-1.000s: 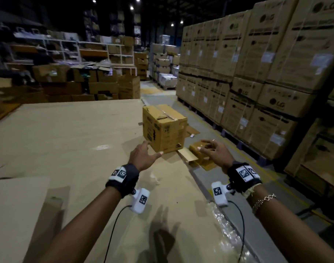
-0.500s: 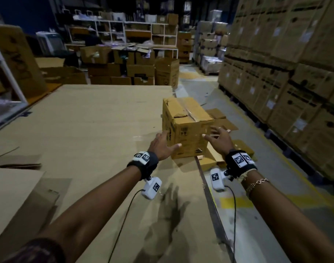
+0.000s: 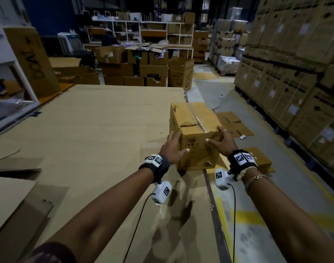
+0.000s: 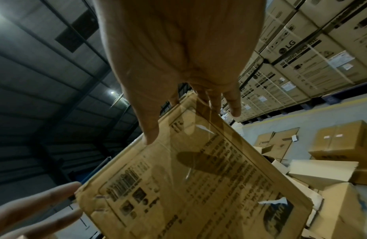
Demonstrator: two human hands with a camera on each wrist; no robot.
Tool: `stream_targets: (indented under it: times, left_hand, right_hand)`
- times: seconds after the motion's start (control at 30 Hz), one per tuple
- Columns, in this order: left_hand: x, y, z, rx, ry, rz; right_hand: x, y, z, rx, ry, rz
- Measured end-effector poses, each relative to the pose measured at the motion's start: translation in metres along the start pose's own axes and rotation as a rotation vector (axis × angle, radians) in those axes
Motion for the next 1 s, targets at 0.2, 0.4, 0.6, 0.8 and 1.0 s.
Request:
stream_targets:
  times: [0.2, 0.4, 0.6, 0.8, 1.0]
  left_hand:
    - [-0.006, -0.006, 0.008, 0.044, 0.099, -0.269]
    - [0.015, -0.014, -0.011, 0.021, 0.112, -0.217]
    - [0.046, -0.029, -0.066, -0.06, 0.128, -0.068]
    - [0.068, -0.032, -0.143, -0.141, 0.183, -0.084]
    - [0.082, -0.049, -0.241, -0.199, 0.133, -0.198]
  right_hand:
    - [-0.009, -0.004, 0.001, 0.068, 0.044, -0.058]
    - [-0.025, -0.011, -0.035, 0.068, 0.114, -0.078]
    - [-0.039, -0.037, -0.097, 0.117, 0.169, -0.092]
    - [-0.049, -0.071, -0.172, 0.138, 0.215, -0.202]
    - [-0.067, -0.109, -0.272, 0.124, 0.274, -0.22]
Point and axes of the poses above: each hand's wrist, its own z-axis towards the middle knuckle, its own x-axis out of the back of the hand, y = z × x, the point moved 1 cm from there along z, towards the middle knuckle, and after that the axes turned 9 degrees about -y, right-handed, at the moved point
